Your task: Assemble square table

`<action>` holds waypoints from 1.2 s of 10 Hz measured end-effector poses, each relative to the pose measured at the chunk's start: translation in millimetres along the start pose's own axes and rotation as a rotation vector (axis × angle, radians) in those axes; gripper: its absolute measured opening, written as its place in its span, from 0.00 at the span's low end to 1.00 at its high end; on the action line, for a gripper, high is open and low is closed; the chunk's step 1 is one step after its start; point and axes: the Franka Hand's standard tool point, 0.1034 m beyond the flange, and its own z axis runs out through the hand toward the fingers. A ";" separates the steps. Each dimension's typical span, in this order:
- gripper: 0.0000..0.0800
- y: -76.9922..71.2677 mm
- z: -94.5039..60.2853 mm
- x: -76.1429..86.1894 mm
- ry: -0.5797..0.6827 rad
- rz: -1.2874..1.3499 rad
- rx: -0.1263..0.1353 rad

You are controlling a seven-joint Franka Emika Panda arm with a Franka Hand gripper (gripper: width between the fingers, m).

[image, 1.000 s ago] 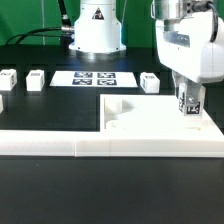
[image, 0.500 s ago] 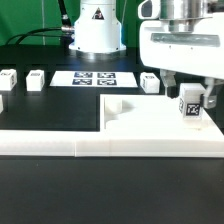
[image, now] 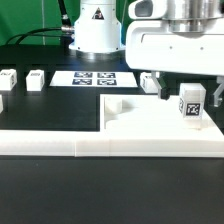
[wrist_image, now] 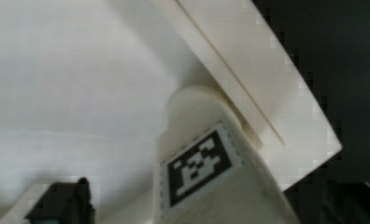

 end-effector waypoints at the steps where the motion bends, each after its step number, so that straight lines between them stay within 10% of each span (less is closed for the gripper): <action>1: 0.81 -4.9 -0.6 2.9 0.006 -0.138 -0.004; 6: 0.80 -0.4 0.5 5.8 0.006 -0.370 -0.006; 7: 0.53 -0.2 0.4 5.9 0.006 -0.369 -0.006; 9: 0.36 -0.5 0.5 5.7 0.005 -0.229 -0.003; 12: 0.36 0.4 0.6 5.8 0.004 -0.014 -0.005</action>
Offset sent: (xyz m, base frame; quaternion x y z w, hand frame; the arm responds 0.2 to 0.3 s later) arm 0.0000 0.0000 0.0000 0.0000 0.0000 -0.1938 0.9810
